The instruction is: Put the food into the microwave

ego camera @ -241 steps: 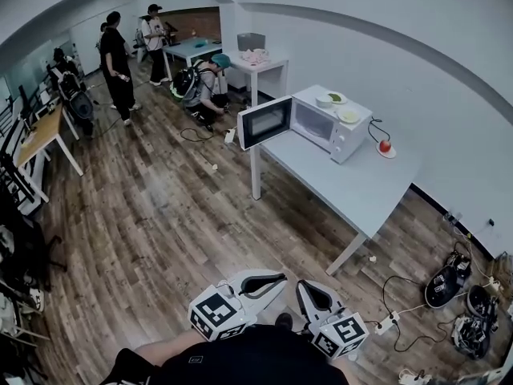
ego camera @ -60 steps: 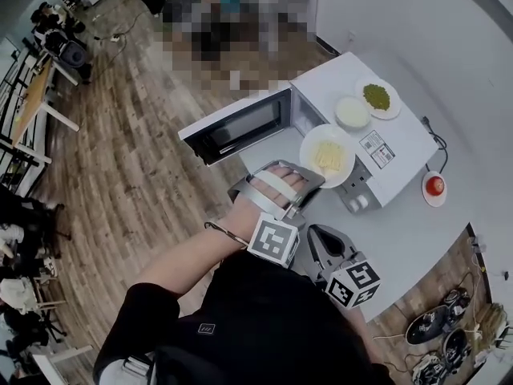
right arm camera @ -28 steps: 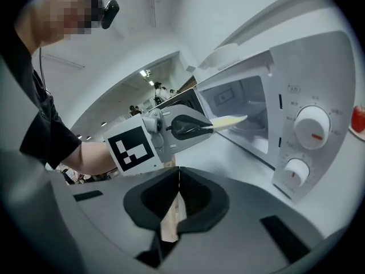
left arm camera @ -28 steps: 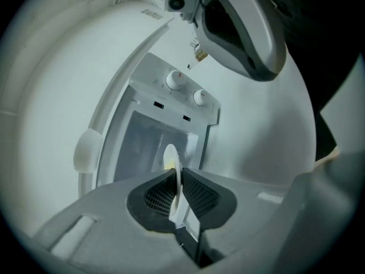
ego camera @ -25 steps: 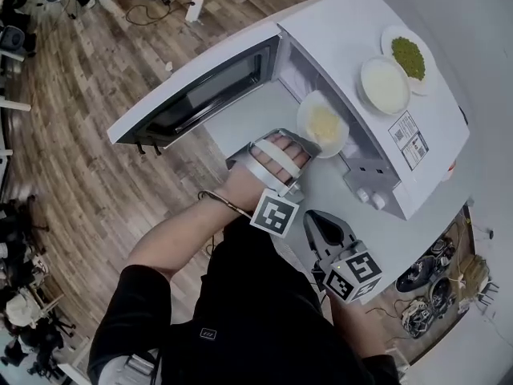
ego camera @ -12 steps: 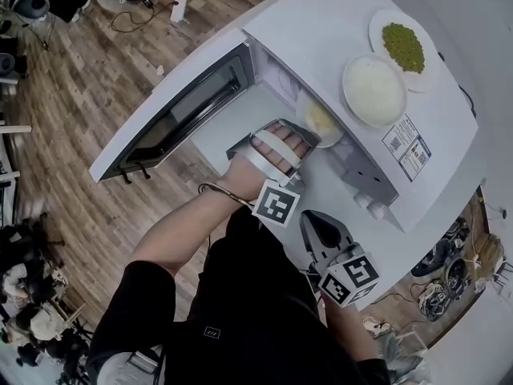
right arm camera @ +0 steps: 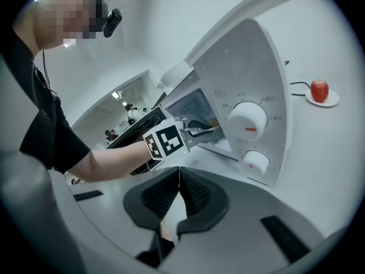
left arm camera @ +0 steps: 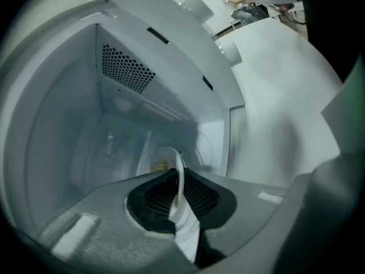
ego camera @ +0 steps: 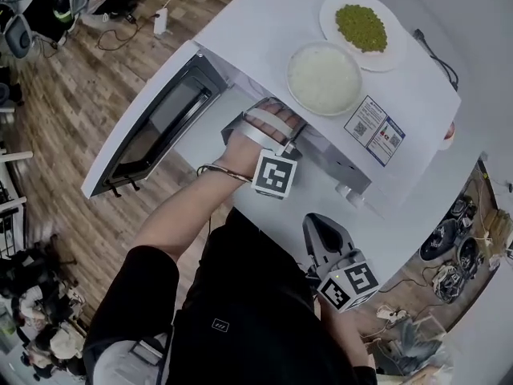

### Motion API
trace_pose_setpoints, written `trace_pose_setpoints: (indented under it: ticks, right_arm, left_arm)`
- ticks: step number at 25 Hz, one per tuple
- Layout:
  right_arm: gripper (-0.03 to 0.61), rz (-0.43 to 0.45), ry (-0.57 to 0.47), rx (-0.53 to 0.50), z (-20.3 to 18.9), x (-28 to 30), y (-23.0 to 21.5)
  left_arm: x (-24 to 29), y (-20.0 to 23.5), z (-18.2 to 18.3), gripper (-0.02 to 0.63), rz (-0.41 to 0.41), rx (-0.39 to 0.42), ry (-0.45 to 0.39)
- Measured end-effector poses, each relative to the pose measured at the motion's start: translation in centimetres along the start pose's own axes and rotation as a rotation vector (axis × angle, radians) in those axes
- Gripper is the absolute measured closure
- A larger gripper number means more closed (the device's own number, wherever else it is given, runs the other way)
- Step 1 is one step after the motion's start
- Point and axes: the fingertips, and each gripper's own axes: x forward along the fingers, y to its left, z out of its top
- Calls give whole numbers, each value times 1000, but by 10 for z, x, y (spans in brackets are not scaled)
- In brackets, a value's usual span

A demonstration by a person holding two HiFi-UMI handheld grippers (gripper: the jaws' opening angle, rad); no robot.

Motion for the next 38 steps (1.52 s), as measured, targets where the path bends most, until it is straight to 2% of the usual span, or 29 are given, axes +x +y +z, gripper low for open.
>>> trace_pose_setpoints:
  ticks: [2, 4, 9, 12, 14, 15, 21, 28, 30, 33, 35, 38]
  right_arm:
    - [563, -21, -21, 14, 4, -13, 0]
    - [563, -37, -40, 25, 7, -25, 0]
    - [563, -37, -104, 95, 17, -49, 10]
    - [563, -55, -138, 70, 28, -67, 10]
    - [563, -70, -158, 66, 34, -76, 8]
    - [563, -69, -167, 66, 36, -78, 9]
    - [563, -36, -190, 7, 49, -89, 27]
    - [563, 23, -225, -59, 63, -100, 40]
    - [563, 54, -218, -61, 58, -98, 43]
    - [563, 122, -196, -77, 52, -90, 53]
    - [563, 171, -176, -104, 49, -85, 65]
    - [563, 246, -141, -159, 44, -81, 88]
  left_arm:
    - [7, 5, -4, 580, -6, 27, 34]
    - [13, 4, -5, 580, -34, 15, 47]
    - [15, 5, -12, 558, -68, -124, 103]
    - [9, 10, -14, 504, -85, -245, 113]
    - [5, 13, -15, 414, -109, -311, 116]
    - [2, 15, -16, 394, -122, -332, 123]
    - [-31, 13, -14, 379, -160, -355, 164]
    - [-128, -23, 42, 379, -165, -385, 61]
    - [-161, -28, 63, 380, -147, -474, -22]
    - [-214, -15, 92, 389, -76, -695, -192]
    - [-246, -4, 103, 423, -26, -849, -283]
    - [-287, 1, 104, 494, 41, -1026, -336]
